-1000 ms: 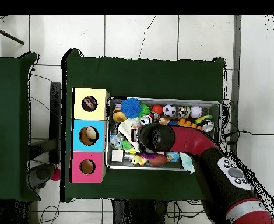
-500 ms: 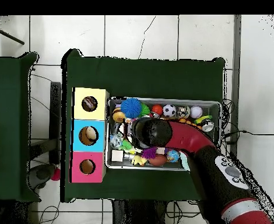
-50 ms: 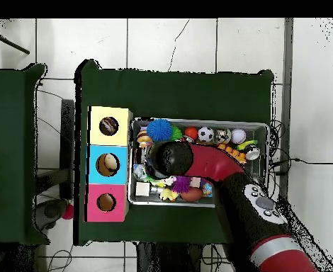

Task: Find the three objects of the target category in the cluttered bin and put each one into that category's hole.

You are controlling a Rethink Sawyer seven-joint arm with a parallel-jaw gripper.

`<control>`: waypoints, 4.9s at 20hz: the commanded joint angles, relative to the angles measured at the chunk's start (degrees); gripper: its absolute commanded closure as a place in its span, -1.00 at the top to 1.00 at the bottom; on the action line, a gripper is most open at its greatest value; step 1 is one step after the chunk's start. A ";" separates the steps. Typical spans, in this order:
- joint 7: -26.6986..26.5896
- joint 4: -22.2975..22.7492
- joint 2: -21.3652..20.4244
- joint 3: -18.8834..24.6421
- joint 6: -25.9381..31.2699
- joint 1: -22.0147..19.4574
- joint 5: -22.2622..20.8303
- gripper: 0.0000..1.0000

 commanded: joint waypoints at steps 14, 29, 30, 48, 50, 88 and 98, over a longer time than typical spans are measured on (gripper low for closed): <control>11.44 -20.36 2.02 -6.85 13.80 11.84 5.62 -1.00; 8.13 -25.14 -1.87 -6.16 26.70 10.32 8.50 -1.00; 8.79 -24.42 -1.59 -5.96 26.01 10.16 9.27 -1.00; 13.05 -8.08 -0.05 -4.34 7.78 10.87 21.48 -1.00; 12.71 -6.59 0.14 -3.90 5.92 10.76 22.56 -1.00; 10.23 4.19 -1.25 5.42 -7.50 8.22 37.49 -1.00; 5.57 0.20 0.73 1.99 -5.34 8.54 31.69 -1.00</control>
